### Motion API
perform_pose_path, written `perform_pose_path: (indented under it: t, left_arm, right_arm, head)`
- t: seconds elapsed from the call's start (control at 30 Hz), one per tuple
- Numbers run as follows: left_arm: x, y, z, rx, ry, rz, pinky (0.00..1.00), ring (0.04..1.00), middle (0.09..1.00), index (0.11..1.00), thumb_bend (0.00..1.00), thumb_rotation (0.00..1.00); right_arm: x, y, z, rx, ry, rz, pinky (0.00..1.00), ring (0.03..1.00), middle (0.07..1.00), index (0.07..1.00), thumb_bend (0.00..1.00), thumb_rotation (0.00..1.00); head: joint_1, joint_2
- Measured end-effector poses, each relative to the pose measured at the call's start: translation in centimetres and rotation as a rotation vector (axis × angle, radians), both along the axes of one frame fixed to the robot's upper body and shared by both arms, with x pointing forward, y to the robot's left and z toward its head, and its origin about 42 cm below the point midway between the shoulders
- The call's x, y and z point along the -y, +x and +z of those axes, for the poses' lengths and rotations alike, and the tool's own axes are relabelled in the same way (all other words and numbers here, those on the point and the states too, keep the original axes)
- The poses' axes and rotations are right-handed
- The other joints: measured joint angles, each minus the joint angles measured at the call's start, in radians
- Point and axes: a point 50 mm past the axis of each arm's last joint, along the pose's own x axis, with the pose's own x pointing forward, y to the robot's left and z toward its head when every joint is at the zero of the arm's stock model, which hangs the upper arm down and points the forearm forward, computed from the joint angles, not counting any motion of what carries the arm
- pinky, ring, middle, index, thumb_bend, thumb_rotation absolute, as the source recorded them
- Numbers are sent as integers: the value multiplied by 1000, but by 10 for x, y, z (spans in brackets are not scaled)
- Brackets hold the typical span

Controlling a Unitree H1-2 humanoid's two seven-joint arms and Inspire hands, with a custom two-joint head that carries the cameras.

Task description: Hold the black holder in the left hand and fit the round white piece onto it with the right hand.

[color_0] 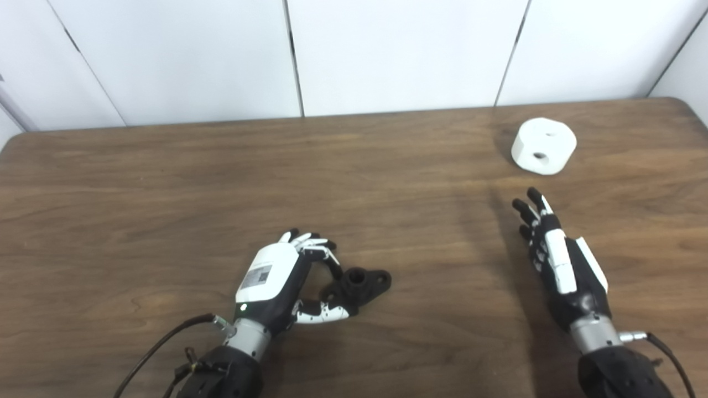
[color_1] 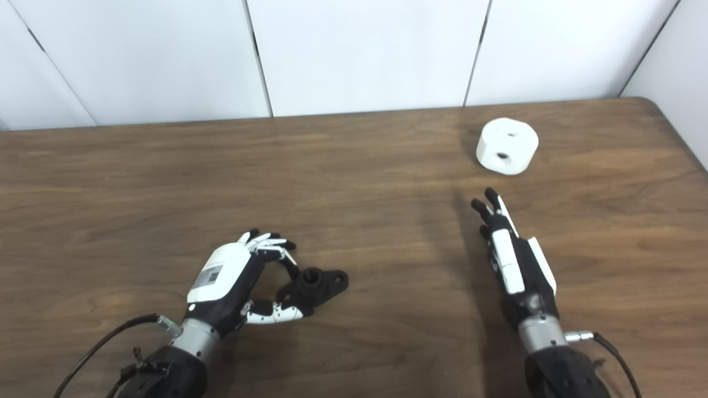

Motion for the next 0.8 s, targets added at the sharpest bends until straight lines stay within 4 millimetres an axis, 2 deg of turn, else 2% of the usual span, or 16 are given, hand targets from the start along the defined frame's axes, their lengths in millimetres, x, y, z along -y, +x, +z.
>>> perform_pose_path:
  t: [0.23,0.5,0.6,0.8]
  left_arm:
    - [4,-1,-1,2,-7,-20,998,888,800,487,515,62]
    - [6,-3,-2,6,0,-37,992,893,801,487,515,62]
    - [6,-4,-2,4,-3,-36,993,893,800,487,515,61]
    - [5,-4,-3,7,-8,-40,986,891,799,486,516,61]
  right_arm:
    - [0,2,2,-3,1,1,1000,1000,953,1000,634,1000]
    - [0,2,3,2,4,-1,1000,1000,954,999,628,1000]
    - [2,2,3,2,5,-7,1000,1000,952,996,590,979]
    - [6,3,10,10,-11,-26,1000,1000,959,994,588,742]
  head:
    - [0,17]
    - [-17,5]
    - [-20,2]
    - [-67,-26]
